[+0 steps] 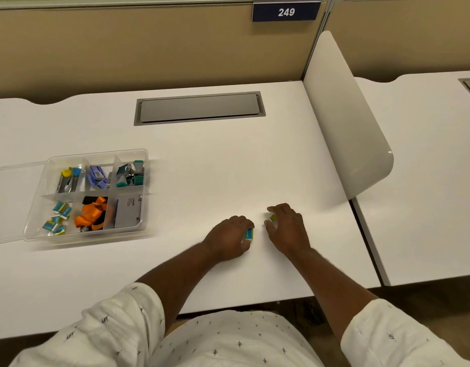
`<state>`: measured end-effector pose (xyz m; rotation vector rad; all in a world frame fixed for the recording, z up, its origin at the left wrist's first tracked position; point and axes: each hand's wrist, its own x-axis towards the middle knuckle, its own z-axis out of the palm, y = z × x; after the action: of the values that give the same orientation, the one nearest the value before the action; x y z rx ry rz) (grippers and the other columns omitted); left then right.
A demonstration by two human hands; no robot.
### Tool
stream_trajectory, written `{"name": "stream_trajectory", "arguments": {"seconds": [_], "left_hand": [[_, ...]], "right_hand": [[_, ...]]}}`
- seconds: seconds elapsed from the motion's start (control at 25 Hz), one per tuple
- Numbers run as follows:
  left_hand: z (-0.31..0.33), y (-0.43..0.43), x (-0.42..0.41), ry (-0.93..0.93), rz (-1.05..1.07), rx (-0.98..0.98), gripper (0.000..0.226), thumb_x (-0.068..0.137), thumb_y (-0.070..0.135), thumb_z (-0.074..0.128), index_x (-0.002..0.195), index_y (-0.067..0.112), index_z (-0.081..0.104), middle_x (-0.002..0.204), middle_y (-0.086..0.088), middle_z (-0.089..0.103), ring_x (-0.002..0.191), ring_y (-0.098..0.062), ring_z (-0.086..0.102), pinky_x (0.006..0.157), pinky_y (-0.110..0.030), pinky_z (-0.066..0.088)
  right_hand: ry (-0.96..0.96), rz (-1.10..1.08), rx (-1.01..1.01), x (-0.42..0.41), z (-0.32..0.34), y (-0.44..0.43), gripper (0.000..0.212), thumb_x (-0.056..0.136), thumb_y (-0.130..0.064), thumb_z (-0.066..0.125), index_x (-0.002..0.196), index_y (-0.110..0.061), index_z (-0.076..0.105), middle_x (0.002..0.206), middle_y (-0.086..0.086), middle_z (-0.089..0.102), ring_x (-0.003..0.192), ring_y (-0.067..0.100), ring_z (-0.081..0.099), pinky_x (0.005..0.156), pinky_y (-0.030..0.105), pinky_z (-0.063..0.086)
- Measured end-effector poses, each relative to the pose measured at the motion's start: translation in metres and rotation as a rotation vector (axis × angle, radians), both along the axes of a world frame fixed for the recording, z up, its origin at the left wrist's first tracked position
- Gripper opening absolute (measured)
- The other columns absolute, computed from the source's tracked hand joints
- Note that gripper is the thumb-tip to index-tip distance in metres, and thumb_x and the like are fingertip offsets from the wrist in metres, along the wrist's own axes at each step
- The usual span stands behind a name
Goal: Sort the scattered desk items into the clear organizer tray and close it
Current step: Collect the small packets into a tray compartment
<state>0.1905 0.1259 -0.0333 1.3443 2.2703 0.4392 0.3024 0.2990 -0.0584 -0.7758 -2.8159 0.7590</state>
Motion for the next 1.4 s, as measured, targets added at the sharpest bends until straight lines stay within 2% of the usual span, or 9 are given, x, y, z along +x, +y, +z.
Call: {"name": "stream_trajectory", "arguments": {"seconds": [0.16, 0.24, 0.36, 0.6, 0.72, 0.84, 1.12, 1.28, 1.4], "left_hand": [[0.01, -0.019, -0.01, 0.018, 0.075, 0.062, 0.048, 0.088, 0.034, 0.057, 0.134, 0.024, 0.052, 0.121, 0.005, 0.058, 0.111, -0.016, 0.056, 0.091, -0.03, 0.046], [0.014, -0.03, -0.015, 0.032, 0.108, 0.068, 0.045, 0.088, 0.04, 0.057, 0.131, 0.025, 0.055, 0.118, 0.007, 0.058, 0.108, -0.015, 0.057, 0.087, -0.029, 0.047], [0.024, -0.053, -0.024, 0.052, 0.15, 0.079, 0.042, 0.086, 0.047, 0.06, 0.124, 0.028, 0.057, 0.115, 0.011, 0.061, 0.103, -0.012, 0.058, 0.084, -0.028, 0.047], [0.038, -0.109, -0.047, 0.083, 0.23, 0.14, 0.037, 0.084, 0.037, 0.063, 0.119, 0.027, 0.058, 0.11, 0.009, 0.065, 0.098, -0.013, 0.059, 0.084, -0.029, 0.05], [0.041, -0.145, -0.065, 0.086, 0.241, 0.161, 0.038, 0.084, 0.036, 0.063, 0.12, 0.027, 0.059, 0.111, 0.01, 0.064, 0.099, -0.011, 0.058, 0.083, -0.026, 0.049], [0.046, -0.184, -0.092, 0.089, 0.212, 0.182, 0.039, 0.087, 0.04, 0.061, 0.124, 0.029, 0.06, 0.112, 0.011, 0.064, 0.1, -0.008, 0.057, 0.082, -0.024, 0.048], [0.061, -0.293, -0.177, 0.137, 0.22, 0.286, 0.041, 0.087, 0.051, 0.058, 0.119, 0.026, 0.064, 0.105, 0.008, 0.064, 0.096, -0.009, 0.057, 0.076, -0.026, 0.049], [0.055, -0.353, -0.211, 0.152, 0.236, 0.29, 0.041, 0.086, 0.045, 0.059, 0.121, 0.025, 0.063, 0.111, 0.004, 0.064, 0.099, -0.015, 0.056, 0.077, -0.029, 0.046], [0.047, -0.388, -0.229, 0.143, 0.274, 0.287, 0.045, 0.087, 0.04, 0.06, 0.129, 0.026, 0.059, 0.119, 0.002, 0.065, 0.106, -0.017, 0.057, 0.087, -0.032, 0.048]], "right_hand": [[0.063, -0.028, -0.078, -0.006, 0.008, -0.026, 0.02, 0.09, -0.029, 0.066, 0.107, -0.018, 0.065, 0.112, -0.002, 0.057, 0.081, 0.024, 0.059, 0.081, 0.033, 0.045], [0.07, -0.034, -0.113, -0.011, 0.013, -0.037, 0.017, 0.09, -0.032, 0.065, 0.103, -0.021, 0.064, 0.111, -0.005, 0.056, 0.079, 0.024, 0.057, 0.076, 0.033, 0.047], [0.106, 0.024, -0.123, -0.019, 0.021, -0.058, 0.009, 0.089, -0.025, 0.062, 0.096, -0.022, 0.057, 0.105, -0.008, 0.053, 0.082, 0.02, 0.057, 0.073, 0.032, 0.047], [0.138, 0.103, -0.142, -0.054, 0.04, -0.11, 0.013, 0.084, -0.023, 0.06, 0.085, -0.024, 0.047, 0.086, -0.006, 0.053, 0.078, 0.016, 0.051, 0.068, 0.03, 0.044], [0.159, 0.095, -0.133, -0.08, 0.047, -0.146, 0.01, 0.085, -0.022, 0.06, 0.091, -0.024, 0.052, 0.086, -0.007, 0.058, 0.081, 0.015, 0.053, 0.072, 0.029, 0.044], [0.246, 0.064, -0.096, -0.11, 0.052, -0.192, 0.018, 0.086, -0.019, 0.058, 0.104, -0.019, 0.062, 0.092, -0.007, 0.064, 0.088, 0.014, 0.057, 0.08, 0.032, 0.047], [0.346, 0.108, -0.044, -0.186, 0.059, -0.309, 0.007, 0.094, -0.02, 0.06, 0.101, -0.019, 0.061, 0.095, -0.007, 0.057, 0.088, 0.012, 0.052, 0.078, 0.037, 0.05], [0.298, 0.107, -0.037, -0.214, 0.059, -0.366, 0.017, 0.089, -0.02, 0.065, 0.105, -0.018, 0.06, 0.102, -0.003, 0.056, 0.091, 0.013, 0.052, 0.08, 0.034, 0.048], [0.224, 0.137, -0.071, -0.229, 0.058, -0.401, 0.028, 0.087, -0.018, 0.069, 0.112, -0.018, 0.057, 0.111, 0.0, 0.056, 0.099, 0.014, 0.052, 0.084, 0.032, 0.05]]}}
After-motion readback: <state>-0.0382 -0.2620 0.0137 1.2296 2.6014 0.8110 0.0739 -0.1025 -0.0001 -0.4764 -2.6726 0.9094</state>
